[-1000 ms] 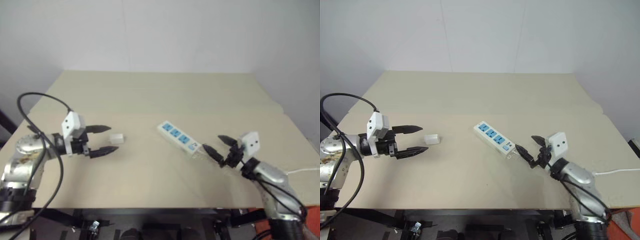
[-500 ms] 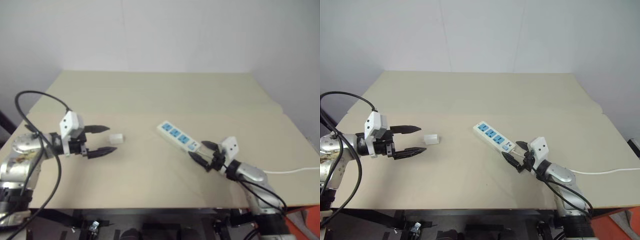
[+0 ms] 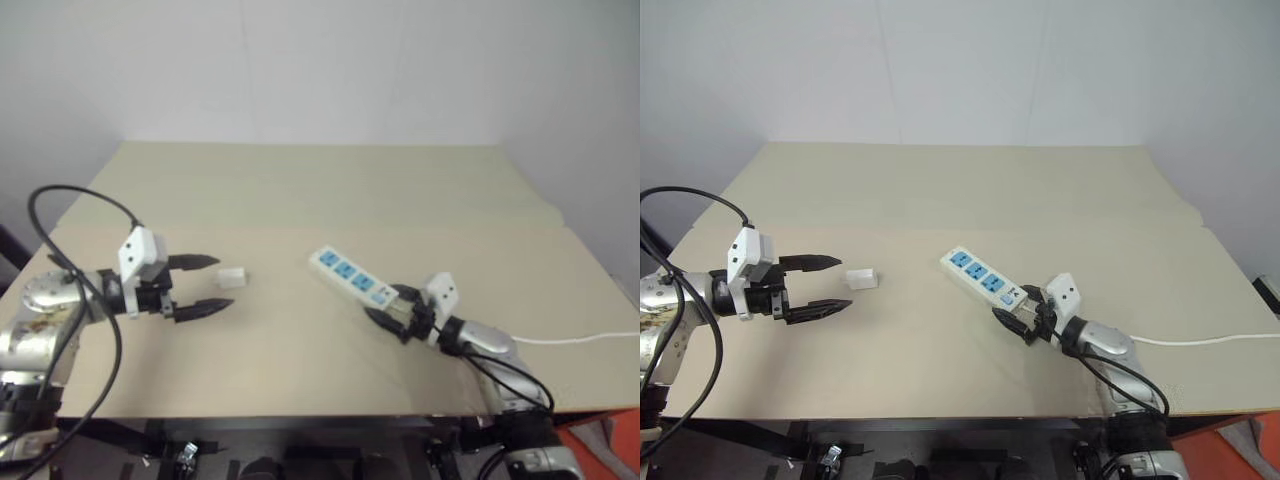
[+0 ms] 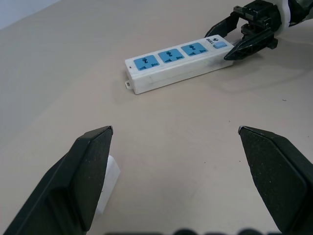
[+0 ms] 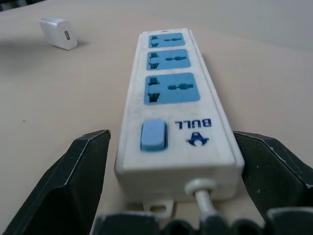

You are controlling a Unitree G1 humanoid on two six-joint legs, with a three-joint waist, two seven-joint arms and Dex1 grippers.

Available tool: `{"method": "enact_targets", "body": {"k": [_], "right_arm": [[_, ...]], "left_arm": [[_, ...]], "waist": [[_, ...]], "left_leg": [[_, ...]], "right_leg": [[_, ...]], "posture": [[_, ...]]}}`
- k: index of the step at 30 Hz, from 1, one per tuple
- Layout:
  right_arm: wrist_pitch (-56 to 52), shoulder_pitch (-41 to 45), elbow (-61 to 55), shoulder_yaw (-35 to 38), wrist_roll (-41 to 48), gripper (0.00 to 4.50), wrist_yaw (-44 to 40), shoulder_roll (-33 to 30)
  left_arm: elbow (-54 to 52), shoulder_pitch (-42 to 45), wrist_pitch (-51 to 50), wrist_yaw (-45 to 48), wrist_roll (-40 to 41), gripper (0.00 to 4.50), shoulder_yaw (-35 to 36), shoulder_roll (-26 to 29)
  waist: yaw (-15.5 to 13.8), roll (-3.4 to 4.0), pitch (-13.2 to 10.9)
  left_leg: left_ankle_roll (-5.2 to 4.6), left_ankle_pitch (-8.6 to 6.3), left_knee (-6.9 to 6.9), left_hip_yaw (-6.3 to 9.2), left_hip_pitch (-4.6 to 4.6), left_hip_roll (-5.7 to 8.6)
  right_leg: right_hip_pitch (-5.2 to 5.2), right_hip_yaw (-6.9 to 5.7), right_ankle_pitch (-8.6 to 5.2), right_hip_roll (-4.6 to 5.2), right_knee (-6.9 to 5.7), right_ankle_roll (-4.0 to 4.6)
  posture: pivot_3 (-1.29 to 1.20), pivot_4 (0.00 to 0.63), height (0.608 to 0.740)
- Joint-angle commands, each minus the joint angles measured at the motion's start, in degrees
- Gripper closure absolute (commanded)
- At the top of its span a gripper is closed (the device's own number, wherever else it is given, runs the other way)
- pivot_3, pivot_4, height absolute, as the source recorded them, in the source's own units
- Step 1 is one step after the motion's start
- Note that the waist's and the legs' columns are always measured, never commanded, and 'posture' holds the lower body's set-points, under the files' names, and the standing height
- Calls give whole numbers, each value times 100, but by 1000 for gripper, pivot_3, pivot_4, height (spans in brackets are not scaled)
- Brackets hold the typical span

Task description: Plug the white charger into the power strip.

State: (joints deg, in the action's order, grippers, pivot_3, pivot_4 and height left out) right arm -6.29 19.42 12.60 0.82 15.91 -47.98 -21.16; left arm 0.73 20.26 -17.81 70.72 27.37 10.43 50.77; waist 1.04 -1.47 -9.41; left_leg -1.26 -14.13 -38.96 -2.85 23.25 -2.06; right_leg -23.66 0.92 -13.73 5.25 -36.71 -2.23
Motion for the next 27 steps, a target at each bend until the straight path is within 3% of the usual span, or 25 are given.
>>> {"method": "enact_targets", "body": {"k": [1, 14, 19, 27], "right_arm": [[267, 122, 136, 46, -26, 37, 83, 72], [727, 31, 491, 62, -155, 37, 136, 86], [791, 33, 542, 53, -139, 1088, 120, 91], [728, -21, 345, -23, -73, 1083, -112, 24]], "left_arm": [[-172, 11, -18, -29, 106, 0, 174, 66], [-90, 77, 33, -37, 79, 0, 131, 34], [-51, 134, 54, -36, 61, 0, 95, 7], [-62, 191, 57, -120, -3, 0, 58, -21]], "waist": [[-7, 0, 0], [-10, 0, 0], [-10, -1, 0], [-12, -1, 1]], "left_leg": [[0, 0, 0, 0, 1, 1], [0, 0, -1, -1, 1, 2], [0, 0, -1, -1, 1, 1], [0, 0, -1, -1, 0, 2]], "right_leg": [[0, 0, 0, 0, 0, 0], [1, 0, 0, 2, -2, 0], [2, 0, 0, 2, -2, 0], [2, 0, 0, 2, -2, 0]], "posture": [[0, 150, 740], [0, 150, 740], [0, 150, 740], [0, 150, 740]]}}
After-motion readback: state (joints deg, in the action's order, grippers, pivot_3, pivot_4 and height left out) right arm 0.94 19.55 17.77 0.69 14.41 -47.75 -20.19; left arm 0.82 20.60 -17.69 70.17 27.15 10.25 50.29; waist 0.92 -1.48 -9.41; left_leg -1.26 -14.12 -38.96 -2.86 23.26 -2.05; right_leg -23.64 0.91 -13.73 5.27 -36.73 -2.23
